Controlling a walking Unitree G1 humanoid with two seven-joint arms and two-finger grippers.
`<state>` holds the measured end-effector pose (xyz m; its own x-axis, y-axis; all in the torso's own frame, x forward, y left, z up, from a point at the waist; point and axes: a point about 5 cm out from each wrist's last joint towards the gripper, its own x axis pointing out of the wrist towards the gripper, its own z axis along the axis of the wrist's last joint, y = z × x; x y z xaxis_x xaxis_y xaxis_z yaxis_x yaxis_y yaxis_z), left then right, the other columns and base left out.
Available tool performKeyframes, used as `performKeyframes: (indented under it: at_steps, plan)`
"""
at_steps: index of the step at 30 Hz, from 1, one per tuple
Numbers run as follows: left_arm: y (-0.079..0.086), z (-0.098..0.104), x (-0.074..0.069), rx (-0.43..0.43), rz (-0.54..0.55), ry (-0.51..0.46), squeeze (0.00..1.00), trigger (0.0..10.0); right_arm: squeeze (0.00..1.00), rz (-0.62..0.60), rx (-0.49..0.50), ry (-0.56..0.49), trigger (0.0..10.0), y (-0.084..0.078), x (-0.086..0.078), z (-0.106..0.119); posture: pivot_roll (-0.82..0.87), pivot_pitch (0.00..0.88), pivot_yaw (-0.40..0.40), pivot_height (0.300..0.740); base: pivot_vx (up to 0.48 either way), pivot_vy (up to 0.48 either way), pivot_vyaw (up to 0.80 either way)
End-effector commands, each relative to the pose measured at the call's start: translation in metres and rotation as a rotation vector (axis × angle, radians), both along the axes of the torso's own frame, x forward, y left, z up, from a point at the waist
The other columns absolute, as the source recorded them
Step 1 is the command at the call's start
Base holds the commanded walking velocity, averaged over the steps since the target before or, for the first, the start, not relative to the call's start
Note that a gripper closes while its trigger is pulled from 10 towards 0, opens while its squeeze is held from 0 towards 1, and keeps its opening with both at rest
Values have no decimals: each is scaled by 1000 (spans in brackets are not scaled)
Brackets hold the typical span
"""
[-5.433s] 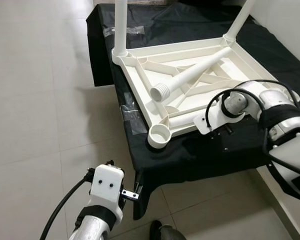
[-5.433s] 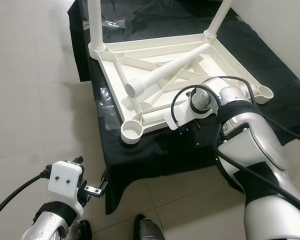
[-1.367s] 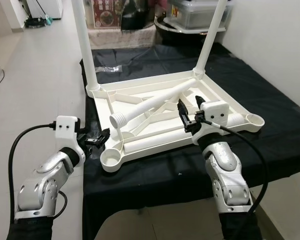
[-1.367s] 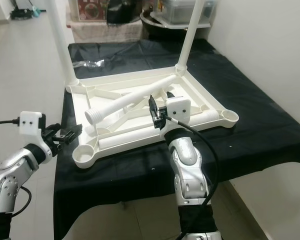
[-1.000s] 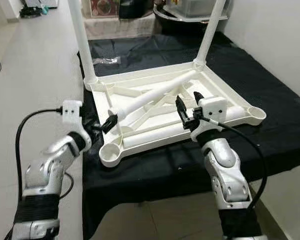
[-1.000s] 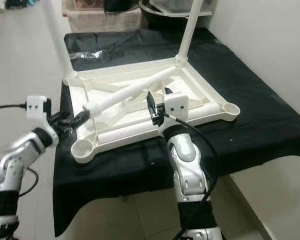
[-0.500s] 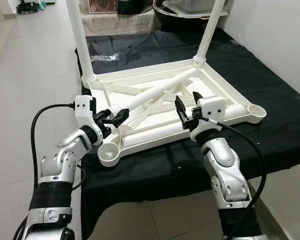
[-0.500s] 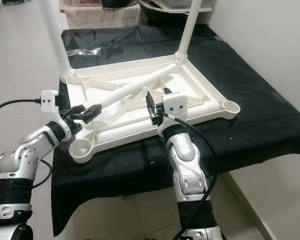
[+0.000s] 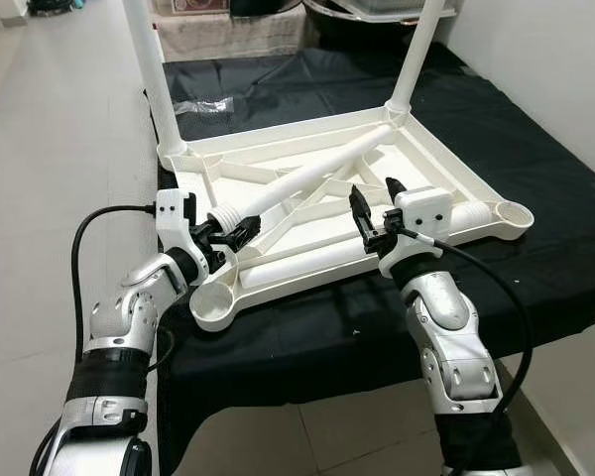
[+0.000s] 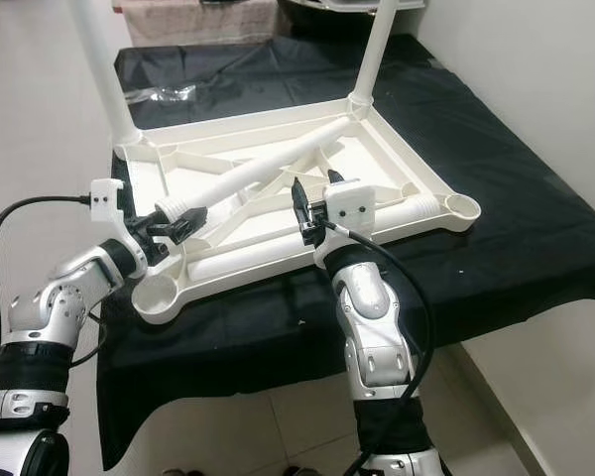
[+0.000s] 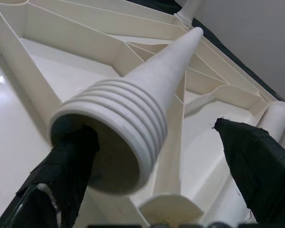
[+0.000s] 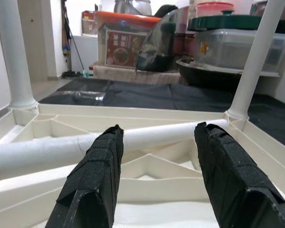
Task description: Building children table
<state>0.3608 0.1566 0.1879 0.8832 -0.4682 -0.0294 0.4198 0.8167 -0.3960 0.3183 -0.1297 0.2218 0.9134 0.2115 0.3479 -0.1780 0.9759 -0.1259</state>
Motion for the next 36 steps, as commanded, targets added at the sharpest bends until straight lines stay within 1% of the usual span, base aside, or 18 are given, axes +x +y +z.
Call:
performKeyframes:
  at_steps: [1, 9, 11, 15, 18, 24, 26, 27, 30, 31, 36]
  plan:
    - [2, -5, 2, -9, 2, 11, 0, 10000, 0, 0, 11, 10, 10000, -1, -3, -1, 59, 226, -66, 740, 0, 0, 0]
    - [2, -7, 8, -4, -8, 13, 0, 10000, 0, -5, 10, 8, 10000, -2, -3, 0, 56, 231, -63, 740, 0, 0, 0]
    - [-1, -4, 12, -15, -19, 7, 0, 10000, 0, -9, 8, 9, 10000, -3, -4, -1, 55, 233, -59, 740, 0, 0, 0]
    - [-5, 0, 14, -24, -33, -3, 0, 10000, 0, -11, 7, 11, 10000, -3, -4, -1, 55, 236, -58, 740, 0, 0, 0]
    - [-12, 5, 17, -31, -69, -14, 0, 10000, 0, -10, 7, 13, 10000, -2, -5, -2, 55, 238, -55, 740, 0, 0, 0]
    - [-14, 5, 19, -31, -78, -12, 0, 10000, 0, -9, 7, 14, 10000, -1, -6, -1, 55, 238, -54, 740, 0, 0, 0]
    - [-18, 4, 20, -35, -104, -8, 0, 10000, 0, -10, 9, 13, 10000, -1, -6, -1, 52, 242, -48, 740, 0, 0, 0]
    - [-21, 3, 20, -39, -126, -2, 0, 6431, 0, -12, 9, 12, 10000, -1, -6, -1, 52, 242, -48, 740, 0, 0, 0]
    - [-23, 2, 20, -41, -141, 3, 0, 6431, 0, -14, 10, 12, 10000, -1, -6, -1, 52, 242, -48, 740, 0, 0, 0]
    - [-23, 0, 20, -39, -145, 8, 0, 0, 0, -16, 10, 11, 10000, -2, -6, 0, 52, 246, -45, 740, 0, 0, 0]
    - [-23, -2, 20, -35, -128, 13, 0, 0, 0, -21, 5, 12, 10000, -3, -6, -1, 51, 249, -45, 740, 0, 0, 0]
